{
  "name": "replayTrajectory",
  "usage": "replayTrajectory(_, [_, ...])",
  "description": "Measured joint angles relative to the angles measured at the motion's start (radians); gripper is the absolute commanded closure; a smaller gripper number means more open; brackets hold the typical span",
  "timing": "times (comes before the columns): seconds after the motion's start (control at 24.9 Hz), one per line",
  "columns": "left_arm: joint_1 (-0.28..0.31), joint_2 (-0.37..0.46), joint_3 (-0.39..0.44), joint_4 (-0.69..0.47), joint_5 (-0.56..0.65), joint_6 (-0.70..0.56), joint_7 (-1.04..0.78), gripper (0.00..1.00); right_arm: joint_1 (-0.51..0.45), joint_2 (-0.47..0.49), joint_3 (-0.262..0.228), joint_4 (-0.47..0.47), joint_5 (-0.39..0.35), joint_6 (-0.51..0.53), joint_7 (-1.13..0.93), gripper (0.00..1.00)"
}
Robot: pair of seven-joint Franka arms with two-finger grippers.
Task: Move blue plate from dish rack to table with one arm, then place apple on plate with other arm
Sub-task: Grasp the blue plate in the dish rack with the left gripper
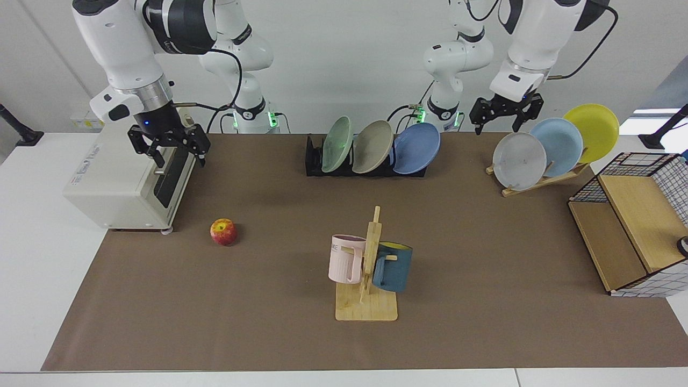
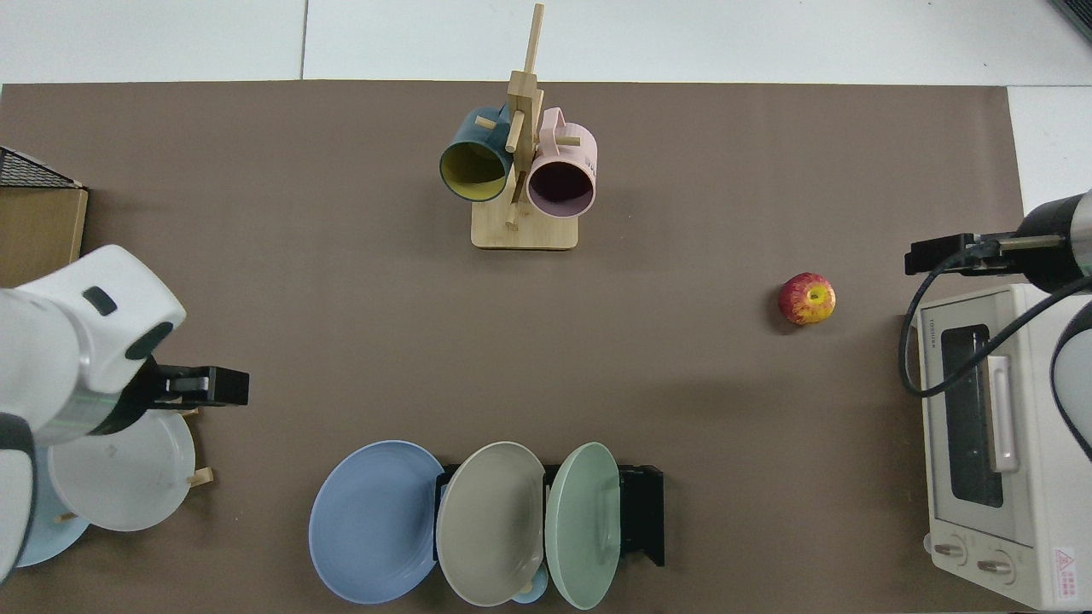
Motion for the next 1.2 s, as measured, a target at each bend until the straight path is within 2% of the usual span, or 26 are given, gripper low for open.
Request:
replayTrajectory(0.2, [0.000,-0.126,-0.072,-0.157,0.000,0.035,-0.008,0.00,0.000,0.000,0.000,0.000,0.000,0.000,0.000,0.00])
replayTrajectory(0.48, [-0.001,-0.255,-0.246,-0.421,0.001,0.181,-0.140,0.00,0.000,0.000,0.000,0.000,0.000,0.000,0.000,0.00])
replayTrajectory(0.68, [-0.008,-0.285,-0.282,-0.554,0.001,0.291,-0.167,0.00,0.000,0.000,0.000,0.000,0.000,0.000,0.000,0.00])
replayTrajectory(0.96, [-0.041,-0.284,-0.311,-0.646,-0.002,0.330,-0.195,0.03,0.000,0.000,0.000,0.000,0.000,0.000,0.000,0.00])
replayTrajectory(1.04, [-0.049,-0.280,-0.324,-0.662,-0.010,0.335,-0.202,0.16,0.000,0.000,0.000,0.000,0.000,0.000,0.000,0.00])
replayTrajectory(1.2, [-0.053,-0.276,-0.327,-0.670,-0.017,0.333,-0.187,0.78,0.000,0.000,0.000,-0.001,0.000,-0.003,0.000,0.00])
